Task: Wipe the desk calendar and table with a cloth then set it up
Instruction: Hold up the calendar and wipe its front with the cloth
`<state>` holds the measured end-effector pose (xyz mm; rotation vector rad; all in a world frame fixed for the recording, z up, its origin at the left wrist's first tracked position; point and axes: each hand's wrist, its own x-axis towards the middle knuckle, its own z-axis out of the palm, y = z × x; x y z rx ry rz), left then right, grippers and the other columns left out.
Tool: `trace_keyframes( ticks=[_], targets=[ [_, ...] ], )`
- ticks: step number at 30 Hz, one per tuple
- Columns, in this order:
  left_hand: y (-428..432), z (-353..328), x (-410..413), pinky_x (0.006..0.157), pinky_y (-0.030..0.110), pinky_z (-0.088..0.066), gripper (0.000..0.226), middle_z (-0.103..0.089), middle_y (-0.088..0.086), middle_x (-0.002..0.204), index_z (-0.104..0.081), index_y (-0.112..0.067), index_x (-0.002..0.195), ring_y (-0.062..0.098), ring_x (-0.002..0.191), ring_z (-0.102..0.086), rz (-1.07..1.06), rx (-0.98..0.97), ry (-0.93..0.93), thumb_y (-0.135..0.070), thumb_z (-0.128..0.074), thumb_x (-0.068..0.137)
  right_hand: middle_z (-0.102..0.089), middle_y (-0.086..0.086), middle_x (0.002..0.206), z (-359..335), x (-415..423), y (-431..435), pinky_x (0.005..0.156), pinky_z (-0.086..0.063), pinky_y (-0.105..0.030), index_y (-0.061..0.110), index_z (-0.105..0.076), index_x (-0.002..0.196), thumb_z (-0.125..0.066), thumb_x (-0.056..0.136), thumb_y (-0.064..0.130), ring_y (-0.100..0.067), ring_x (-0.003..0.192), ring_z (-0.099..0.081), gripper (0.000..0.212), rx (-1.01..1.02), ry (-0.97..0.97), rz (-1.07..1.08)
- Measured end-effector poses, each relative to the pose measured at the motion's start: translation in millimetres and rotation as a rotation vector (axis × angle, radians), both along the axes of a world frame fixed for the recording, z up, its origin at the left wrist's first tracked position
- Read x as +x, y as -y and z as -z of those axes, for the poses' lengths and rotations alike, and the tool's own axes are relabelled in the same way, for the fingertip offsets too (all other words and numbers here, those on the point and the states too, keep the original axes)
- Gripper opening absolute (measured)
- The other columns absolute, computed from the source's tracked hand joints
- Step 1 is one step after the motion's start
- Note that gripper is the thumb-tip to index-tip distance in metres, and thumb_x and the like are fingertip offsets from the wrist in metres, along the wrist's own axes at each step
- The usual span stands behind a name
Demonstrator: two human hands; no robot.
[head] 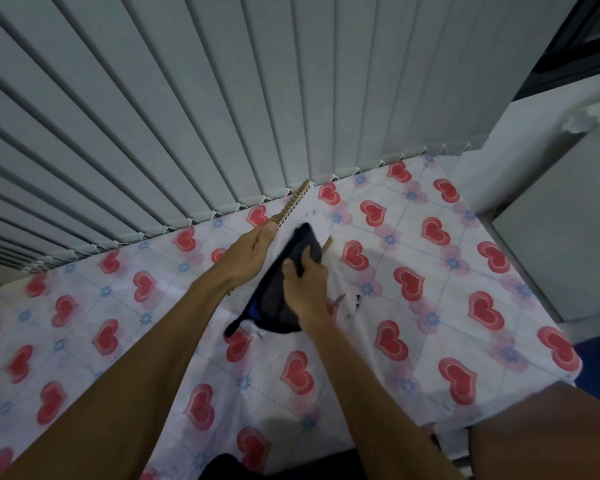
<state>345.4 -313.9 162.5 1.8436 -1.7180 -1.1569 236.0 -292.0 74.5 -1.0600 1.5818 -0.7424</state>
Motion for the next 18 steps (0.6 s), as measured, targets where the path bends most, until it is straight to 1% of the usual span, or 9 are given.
trace_keyframes(
  ticks=[2, 4, 5, 6, 9, 11, 13, 15, 18],
  targets=[
    [2.4, 0.9, 2.1, 0.102, 0.022, -0.026, 0.05, -0.046, -0.011, 0.14, -0.042, -0.026, 0.146, 0.006, 0.129, -0.039, 0.01, 0.009, 0.021, -0.046, -0.021, 0.105, -0.035, -0.007, 0.141, -12.5, 12.4, -14.0, 0.109, -0.041, -0.037, 0.023, -0.037, 0.152, -0.046, 0.098, 0.039, -0.025, 0.127, -0.044, 0.056, -0.168, 0.047, -0.016],
    [3.2, 3.1, 3.1, 0.098, 0.023, -0.029, 0.049, -0.05, -0.006, 0.139, -0.045, -0.028, 0.143, 0.008, 0.123, -0.044, 0.014, 0.012, 0.018, -0.047, -0.021, 0.105, -0.031, -0.014, 0.149, -14.1, 18.2, -4.3, 0.116, -0.033, -0.043, 0.024, -0.033, 0.153, -0.043, 0.097, 0.039, -0.028, 0.14, -0.028, 0.059, -0.236, 0.024, 0.037],
    [3.1, 3.6, 3.0, 0.1, 0.022, -0.028, 0.049, -0.05, -0.008, 0.139, -0.044, -0.028, 0.144, 0.008, 0.124, -0.044, 0.016, 0.006, 0.015, -0.046, -0.022, 0.105, -0.027, -0.017, 0.152, -15.0, 17.5, 4.2, 0.12, -0.027, -0.045, 0.023, -0.031, 0.154, -0.04, 0.098, 0.038, -0.029, 0.146, -0.018, 0.059, -0.242, -0.001, 0.067],
    [3.1, 4.9, 3.1, 0.102, 0.021, -0.026, 0.049, -0.048, -0.008, 0.141, -0.042, -0.027, 0.146, 0.009, 0.129, -0.042, 0.011, 0.004, 0.011, -0.045, -0.022, 0.105, -0.024, -0.019, 0.154, -9.4, 14.6, 14.6, 0.121, -0.023, -0.048, 0.022, -0.028, 0.155, -0.037, 0.099, 0.037, -0.033, 0.148, -0.013, 0.059, -0.235, -0.021, 0.095],
    [3.3, 5.7, 3.5, 0.108, 0.022, -0.02, 0.053, -0.04, -0.005, 0.152, -0.036, -0.027, 0.15, 0.014, 0.142, -0.033, -0.01, 0.021, 0.013, -0.049, -0.023, 0.104, -0.02, -0.02, 0.156, 15.6, -8.7, 47.6, 0.116, -0.031, -0.053, 0.023, -0.018, 0.158, -0.031, 0.101, 0.037, -0.041, 0.141, -0.028, 0.06, -0.072, -0.05, 0.12],
    [2.7, 4.8, 2.8, 0.108, 0.021, -0.019, 0.053, -0.04, -0.006, 0.151, -0.035, -0.027, 0.15, 0.011, 0.141, -0.032, -0.021, 0.035, 0.007, -0.049, -0.023, 0.104, -0.017, -0.018, 0.159, 28.6, -24.5, 57.0, 0.114, -0.035, -0.052, 0.025, -0.01, 0.159, -0.028, 0.104, 0.036, -0.041, 0.139, -0.033, 0.059, 0.079, -0.057, 0.097],
    [2.6, 2.3, 0.9, 0.106, 0.018, -0.018, 0.052, -0.041, -0.011, 0.145, -0.034, -0.025, 0.151, 0.004, 0.136, -0.031, -0.031, 0.035, -0.017, -0.046, -0.024, 0.105, -0.013, -0.019, 0.162, 35.9, -29.3, 55.1, 0.115, -0.033, -0.049, 0.025, -0.006, 0.16, -0.027, 0.105, 0.035, -0.039, 0.143, -0.029, 0.059, 0.152, -0.067, 0.062],
    [2.8, 0.2, -0.6, 0.105, 0.017, -0.018, 0.051, -0.04, -0.013, 0.141, -0.034, -0.024, 0.151, 0.0, 0.13, -0.03, -0.037, 0.043, -0.039, -0.045, -0.024, 0.105, -0.013, -0.019, 0.163, 32.8, -22.4, 41.6, 0.116, -0.031, -0.048, 0.025, -0.007, 0.16, -0.029, 0.104, 0.035, -0.039, 0.145, -0.026, 0.06, 0.171, -0.075, 0.047],
    [2.6, 2.2, 2.3, 0.109, 0.02, -0.018, 0.052, -0.036, -0.007, 0.154, -0.032, -0.026, 0.152, 0.009, 0.142, -0.03, -0.026, 0.063, -0.062, -0.047, -0.023, 0.105, -0.025, -0.02, 0.157, 17.0, 3.3, -2.3, 0.115, -0.031, -0.044, 0.022, -0.018, 0.158, -0.035, 0.103, 0.036, -0.038, 0.141, -0.034, 0.059, 0.142, -0.068, 0.019]
  ],
)
